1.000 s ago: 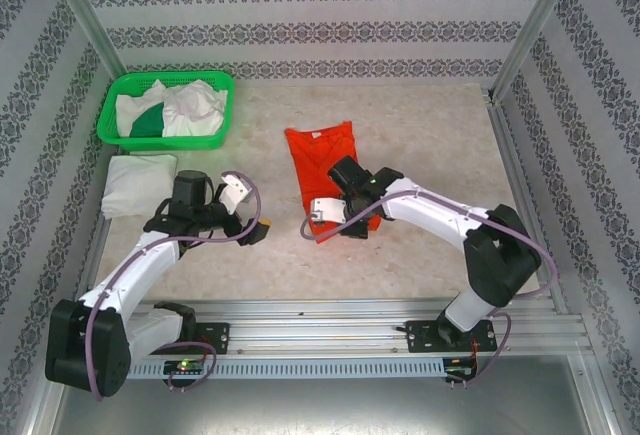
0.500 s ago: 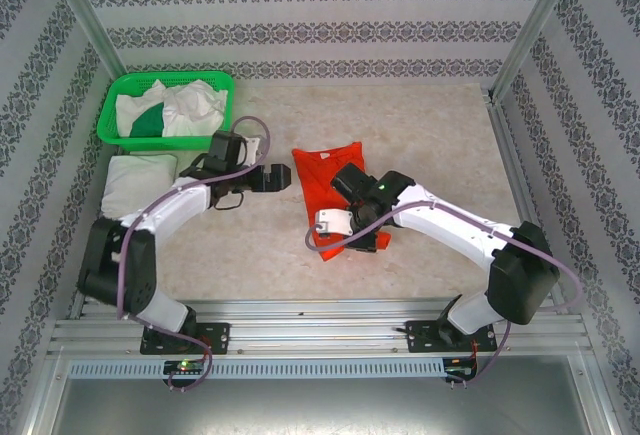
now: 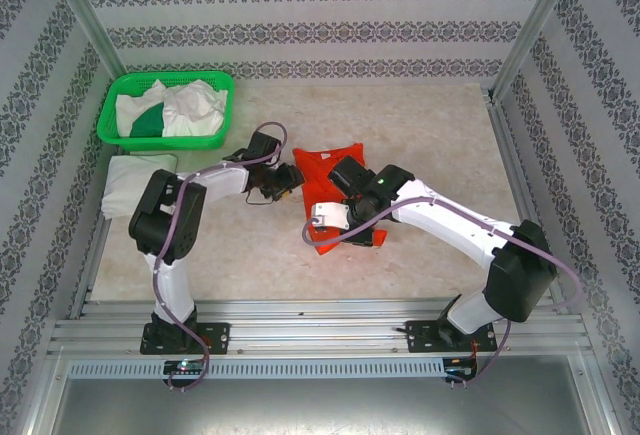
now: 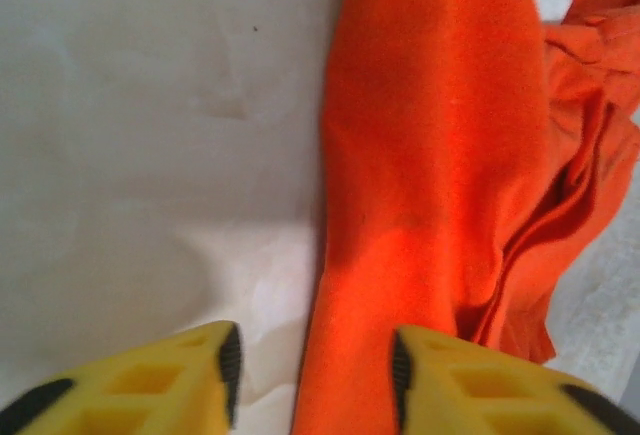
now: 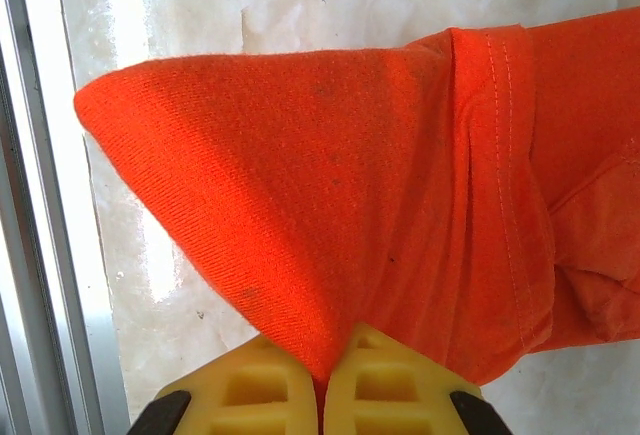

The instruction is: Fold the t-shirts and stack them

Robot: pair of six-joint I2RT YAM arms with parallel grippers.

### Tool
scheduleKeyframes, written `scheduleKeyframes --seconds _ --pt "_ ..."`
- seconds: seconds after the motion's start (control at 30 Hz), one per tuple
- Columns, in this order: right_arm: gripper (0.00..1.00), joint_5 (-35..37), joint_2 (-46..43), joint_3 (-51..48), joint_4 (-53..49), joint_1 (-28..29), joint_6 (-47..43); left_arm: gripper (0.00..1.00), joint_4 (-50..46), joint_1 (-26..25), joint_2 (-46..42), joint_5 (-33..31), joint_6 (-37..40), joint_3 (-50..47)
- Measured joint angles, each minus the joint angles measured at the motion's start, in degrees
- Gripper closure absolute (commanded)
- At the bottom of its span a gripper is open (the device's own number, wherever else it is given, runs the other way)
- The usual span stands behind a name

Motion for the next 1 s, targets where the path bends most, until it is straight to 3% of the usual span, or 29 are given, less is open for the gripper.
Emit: scheduleKeyframes --seconds 0.43,0.63,1.0 --pt "1.0 0.02 1.62 0.98 -0.39 -0.04 -1.11 0.81 5.64 -0.79 4.17 3.74 -7.41 0.46" --pt "1.0 0.04 2.05 0.98 -0.39 -0.28 -1.44 1.0 7.17 -1.18 5.01 4.76 -8.35 0.46" --pt "1.0 -1.01 2.78 5.97 -2.58 -3.48 -2.62 1.0 2.4 -0.7 5.01 5.18 -3.78 1.9"
